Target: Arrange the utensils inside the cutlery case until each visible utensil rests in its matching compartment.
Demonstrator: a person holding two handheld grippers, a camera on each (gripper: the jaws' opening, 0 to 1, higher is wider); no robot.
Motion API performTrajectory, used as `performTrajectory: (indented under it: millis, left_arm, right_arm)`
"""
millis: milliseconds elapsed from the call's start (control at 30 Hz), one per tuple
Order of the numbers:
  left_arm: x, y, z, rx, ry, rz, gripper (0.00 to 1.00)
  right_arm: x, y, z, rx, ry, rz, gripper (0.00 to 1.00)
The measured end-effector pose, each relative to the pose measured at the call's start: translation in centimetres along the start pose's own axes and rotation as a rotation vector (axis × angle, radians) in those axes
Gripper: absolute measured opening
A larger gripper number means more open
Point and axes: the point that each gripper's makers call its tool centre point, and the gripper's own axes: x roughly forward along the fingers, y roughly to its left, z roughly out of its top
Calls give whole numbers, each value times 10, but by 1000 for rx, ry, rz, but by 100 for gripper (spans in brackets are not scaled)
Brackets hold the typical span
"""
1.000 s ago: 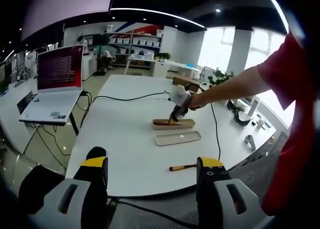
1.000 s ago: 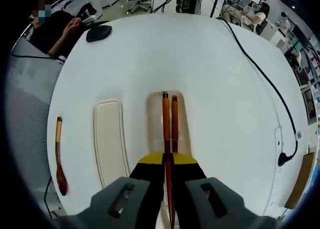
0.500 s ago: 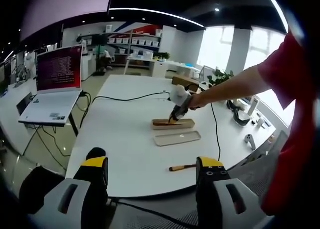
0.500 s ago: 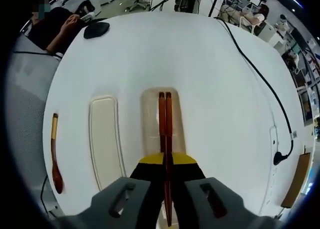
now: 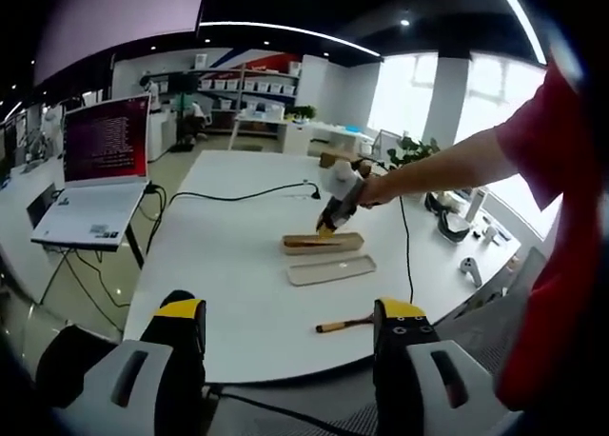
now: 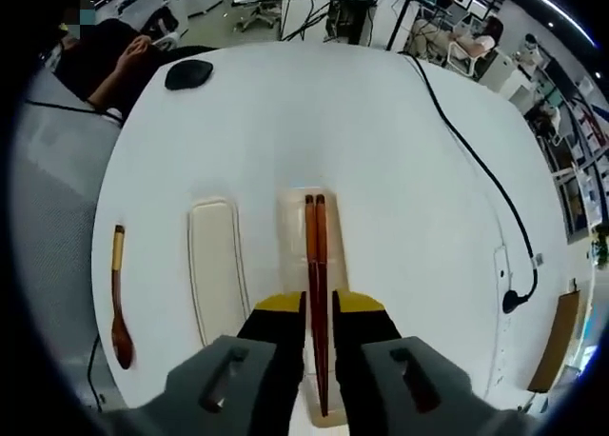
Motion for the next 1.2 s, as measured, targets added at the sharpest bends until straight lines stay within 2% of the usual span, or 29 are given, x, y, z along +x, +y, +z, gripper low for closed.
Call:
performTrajectory:
  millis: [133,567,733,967,1200]
  left_arm:
    - [-3,-2,1,5,-9,-9,74]
    - [-10,-8,8,23,-55,-37,74]
    - [-16,-6,10,18,-71,-34,74]
    - [-22,-6,14,41,-84,-37,74]
    - [-25,-9,17,58,-97,-43,74]
  right_arm:
    - [-20,-1,9,20,-28,-22,7]
    - [-53,8,-5,35,-21,-67,6]
    - [-62,11,-3,49,-33,-77,8]
    - [-75,32,1,47,-47,-76,15]
    - [-84,44,3,49,-62,-76,15]
